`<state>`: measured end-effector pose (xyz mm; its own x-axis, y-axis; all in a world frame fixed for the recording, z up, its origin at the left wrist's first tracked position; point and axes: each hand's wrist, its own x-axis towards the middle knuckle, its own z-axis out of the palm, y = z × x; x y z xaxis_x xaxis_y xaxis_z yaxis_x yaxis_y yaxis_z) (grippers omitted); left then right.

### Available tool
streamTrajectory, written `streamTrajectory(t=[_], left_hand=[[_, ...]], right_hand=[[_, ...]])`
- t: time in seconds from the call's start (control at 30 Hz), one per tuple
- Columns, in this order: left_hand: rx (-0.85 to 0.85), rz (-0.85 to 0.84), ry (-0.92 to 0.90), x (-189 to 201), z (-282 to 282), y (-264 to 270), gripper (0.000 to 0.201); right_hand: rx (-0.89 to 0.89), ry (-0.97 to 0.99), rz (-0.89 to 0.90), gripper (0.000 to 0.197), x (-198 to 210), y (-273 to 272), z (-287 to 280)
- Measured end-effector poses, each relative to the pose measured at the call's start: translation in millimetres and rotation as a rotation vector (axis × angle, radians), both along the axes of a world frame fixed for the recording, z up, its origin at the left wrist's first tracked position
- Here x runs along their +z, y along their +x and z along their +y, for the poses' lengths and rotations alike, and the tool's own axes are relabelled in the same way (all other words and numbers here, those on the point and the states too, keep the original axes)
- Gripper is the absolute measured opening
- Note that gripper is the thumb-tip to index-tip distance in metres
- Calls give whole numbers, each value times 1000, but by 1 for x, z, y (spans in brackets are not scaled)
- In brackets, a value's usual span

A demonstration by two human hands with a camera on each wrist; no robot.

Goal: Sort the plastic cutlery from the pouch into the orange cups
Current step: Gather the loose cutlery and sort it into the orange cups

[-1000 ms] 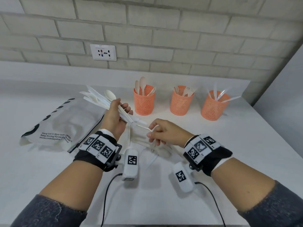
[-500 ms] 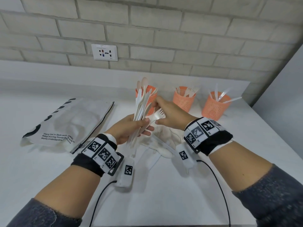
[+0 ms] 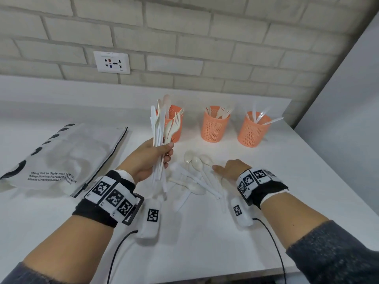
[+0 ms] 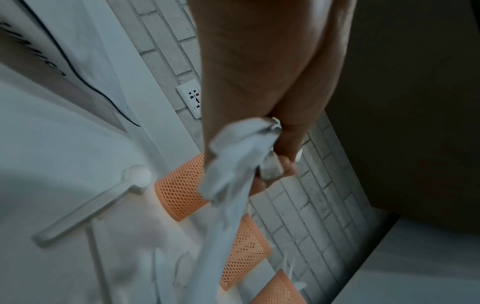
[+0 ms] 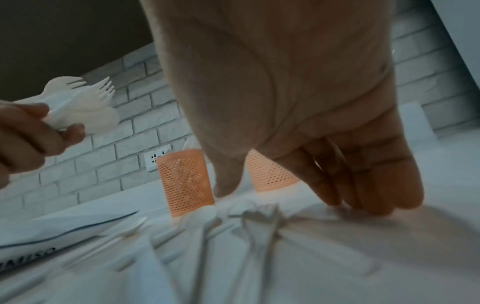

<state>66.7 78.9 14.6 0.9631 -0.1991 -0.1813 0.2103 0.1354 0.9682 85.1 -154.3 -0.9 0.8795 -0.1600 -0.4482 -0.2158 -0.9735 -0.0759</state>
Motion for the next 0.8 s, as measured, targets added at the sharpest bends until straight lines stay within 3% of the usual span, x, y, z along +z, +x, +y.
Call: streamTrajectory(t=[0.17,0.27,0.47,0.67,0.8], left_hand=[[0,1,-25,4,-7,-6,8],[10,6,-33,4,-4,-10,5],[30,23,-27,0,5,-18,3],[47,52,-19,-3,6,-24,4],[62,67,-22,-4,-1,-27,6]], right_hand=[[-9,53,-15,102,-17,-7,42],[118,-27,-19,113,-24,-18,61],[146,96,-21,83,-16,-12,62],[100,150,-104,31,-14,-7,52],[111,111,-130,24,-18,-6,47]])
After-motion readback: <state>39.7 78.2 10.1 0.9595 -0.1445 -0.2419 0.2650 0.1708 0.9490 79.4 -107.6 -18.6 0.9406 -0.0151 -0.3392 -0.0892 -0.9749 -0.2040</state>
